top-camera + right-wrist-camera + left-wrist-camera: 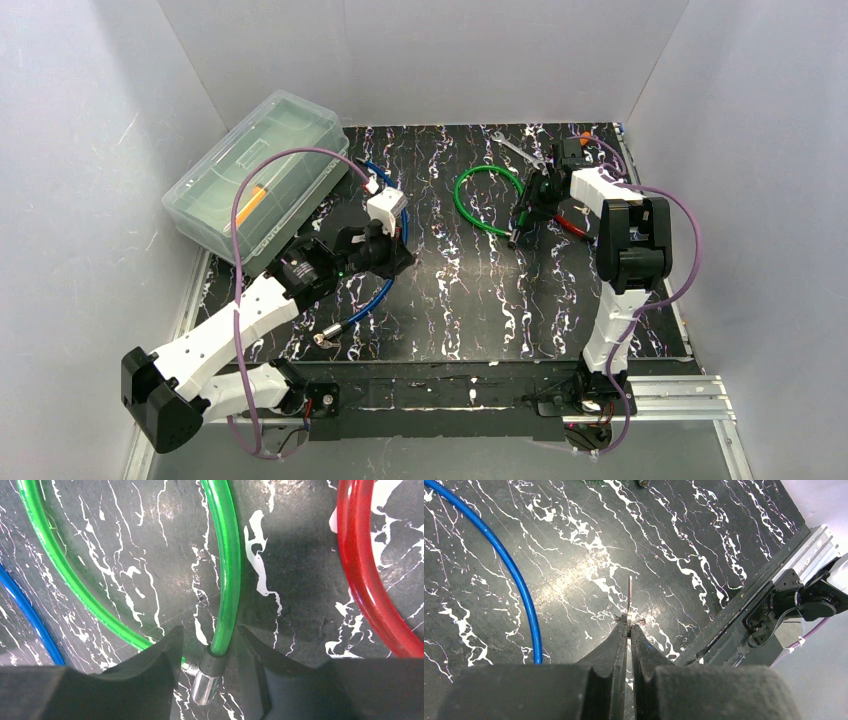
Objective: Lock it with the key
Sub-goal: Place the lock at the center of the board, then place the key at the center of the board.
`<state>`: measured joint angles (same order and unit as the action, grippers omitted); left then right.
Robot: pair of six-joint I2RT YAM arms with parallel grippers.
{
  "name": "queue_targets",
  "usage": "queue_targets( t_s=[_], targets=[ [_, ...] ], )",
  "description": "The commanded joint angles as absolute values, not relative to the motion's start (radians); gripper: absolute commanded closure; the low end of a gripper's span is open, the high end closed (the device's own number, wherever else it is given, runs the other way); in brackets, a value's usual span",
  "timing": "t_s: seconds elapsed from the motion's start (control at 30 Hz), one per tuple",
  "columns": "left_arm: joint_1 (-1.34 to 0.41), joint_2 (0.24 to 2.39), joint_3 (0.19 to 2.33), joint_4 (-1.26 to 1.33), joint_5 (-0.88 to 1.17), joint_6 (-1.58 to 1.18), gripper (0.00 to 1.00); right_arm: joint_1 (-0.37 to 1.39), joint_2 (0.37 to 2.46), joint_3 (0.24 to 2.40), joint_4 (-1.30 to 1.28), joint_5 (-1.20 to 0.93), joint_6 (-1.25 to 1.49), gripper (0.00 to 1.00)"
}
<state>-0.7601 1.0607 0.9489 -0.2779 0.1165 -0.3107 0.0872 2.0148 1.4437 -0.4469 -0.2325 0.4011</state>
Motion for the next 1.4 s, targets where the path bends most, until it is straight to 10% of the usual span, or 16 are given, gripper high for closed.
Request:
queue_targets(
  t_s=[0.0, 0.43, 0.8, 1.37],
  targets=[
    [-0.747, 1.094, 1.021, -0.274, 0.127, -0.281, 1.0, 0.087, 1.941, 1.462, -0.471, -0.254, 0.404, 0.45],
    [-0.716, 1.432, 1.412, -0.283, 0.186, -0.12, 1.0, 0.056, 1.672, 1.5, -0.504, -0.409, 0.316, 0.02],
    [-0.684, 2.058, 2.013, -0.422, 0.261, -0.082, 1.0, -0.056, 1.486, 1.447, -0.519, -0.558, 0.207, 0.02],
    [-0.669, 2.48, 2.241, -0.215, 0.276, -0.084, 0.88, -0.087, 1.431, 1.415, -0.47, -0.62, 0.217, 0.02]
  ],
)
